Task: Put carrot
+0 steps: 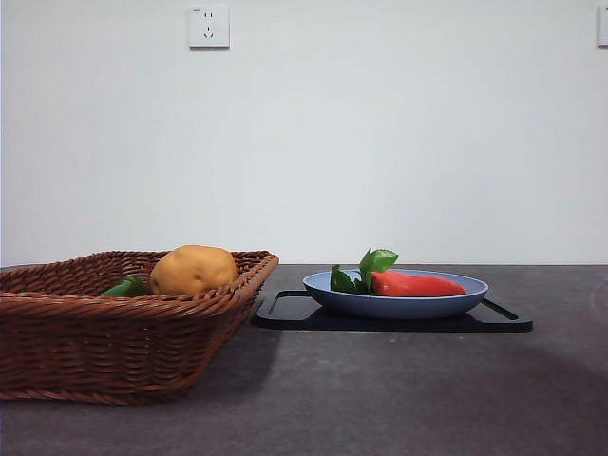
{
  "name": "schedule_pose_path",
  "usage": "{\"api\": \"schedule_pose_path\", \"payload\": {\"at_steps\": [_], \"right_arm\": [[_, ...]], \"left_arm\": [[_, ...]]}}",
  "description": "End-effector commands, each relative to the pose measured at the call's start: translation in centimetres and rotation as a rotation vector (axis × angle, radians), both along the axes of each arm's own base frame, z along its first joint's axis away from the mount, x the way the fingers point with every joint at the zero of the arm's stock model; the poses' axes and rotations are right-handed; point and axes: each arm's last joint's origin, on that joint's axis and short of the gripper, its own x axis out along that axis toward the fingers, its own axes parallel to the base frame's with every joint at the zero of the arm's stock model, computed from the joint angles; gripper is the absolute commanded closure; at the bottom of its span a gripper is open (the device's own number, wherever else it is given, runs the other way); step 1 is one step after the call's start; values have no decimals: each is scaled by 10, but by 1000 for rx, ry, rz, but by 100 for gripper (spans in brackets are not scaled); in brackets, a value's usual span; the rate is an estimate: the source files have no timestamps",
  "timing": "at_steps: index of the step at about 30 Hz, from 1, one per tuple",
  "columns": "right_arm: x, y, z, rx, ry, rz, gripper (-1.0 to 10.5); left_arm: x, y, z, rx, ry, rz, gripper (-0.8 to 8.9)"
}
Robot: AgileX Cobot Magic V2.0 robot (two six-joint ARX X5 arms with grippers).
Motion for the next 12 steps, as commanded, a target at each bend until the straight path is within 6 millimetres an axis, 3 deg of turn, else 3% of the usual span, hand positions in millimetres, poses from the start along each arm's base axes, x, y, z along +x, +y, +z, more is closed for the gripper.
{"api": "schedule_pose_path", "payload": {"at_steps": [1,8,12], "right_arm": [[2,1,-10,0,11,20,943],[4,1,-29,29,50,21,943],[5,1,-30,32,39,39,943]], "left_arm": [[0,0,0,-5,-10,2,805],[0,0,0,-6,-10,1,805],[0,0,0,-5,-10,2,805]]}}
